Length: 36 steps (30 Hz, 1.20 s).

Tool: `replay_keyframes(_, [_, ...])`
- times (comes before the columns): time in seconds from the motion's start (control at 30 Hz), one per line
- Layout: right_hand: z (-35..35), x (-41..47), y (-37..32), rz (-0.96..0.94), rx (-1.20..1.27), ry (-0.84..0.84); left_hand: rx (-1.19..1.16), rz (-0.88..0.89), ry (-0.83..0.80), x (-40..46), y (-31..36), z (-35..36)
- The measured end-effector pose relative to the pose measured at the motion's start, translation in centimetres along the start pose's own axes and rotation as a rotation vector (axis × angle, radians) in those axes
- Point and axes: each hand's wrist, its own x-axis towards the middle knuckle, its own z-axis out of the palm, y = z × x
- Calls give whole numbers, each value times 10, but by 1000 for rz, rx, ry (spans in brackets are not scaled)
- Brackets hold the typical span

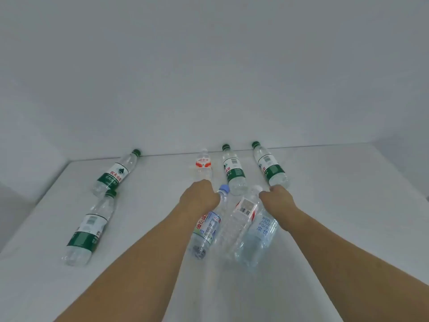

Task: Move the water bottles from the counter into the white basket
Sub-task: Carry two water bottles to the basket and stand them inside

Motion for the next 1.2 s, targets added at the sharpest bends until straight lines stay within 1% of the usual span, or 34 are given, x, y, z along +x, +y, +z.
replay_keyframes(0.03, [9,9,1,-14,30,4,49,-11,1,5,1,9])
replay_keyframes(0.1, [24,29,0,-22,-2,25,159,-21,60,15,0,31])
replay_keyframes(0.2, [40,51,-5,-22,-159,-13,301,32,185,15,-6,61])
replay_keyframes(0.27, [47,60,-11,-43,-243,-34,330,52,239,12,-14,70])
replay_keyframes(0.33, [52,68,-14,-31,-271,-57,313,11,221,7,-22,69])
replay_keyframes(0.37, [56,73,-13,-5,-246,-78,303,-19,187,5,-26,67])
replay_keyframes(0.47, [70,74,-8,123,-17,-126,222,-154,51,0,-43,59])
replay_keyframes(0.53, [78,79,1,158,59,-96,181,-226,1,1,-52,58])
replay_keyframes(0.63, [88,76,7,202,133,-61,174,-229,-21,3,-63,61])
replay_keyframes(0.73, [90,65,3,266,255,-28,28,-263,26,3,-75,65])
replay_keyframes(0.8, [90,58,4,319,393,-24,-85,-296,46,1,-82,63])
replay_keyframes(0.87, [88,50,3,321,543,-58,-288,-306,39,-6,-88,55])
replay_keyframes(0.93, [82,38,-3,309,651,-49,-491,-265,61,-17,-89,41])
replay_keyframes(1.0, [75,18,-12,298,693,6,-597,-194,124,-36,-85,23])
replay_keyframes(1.07, [66,-11,-27,220,638,53,-687,-140,208,-61,-79,3])
replay_keyframes(1.2, [46,-86,-66,-78,477,80,-837,-112,391,-121,-64,-41])
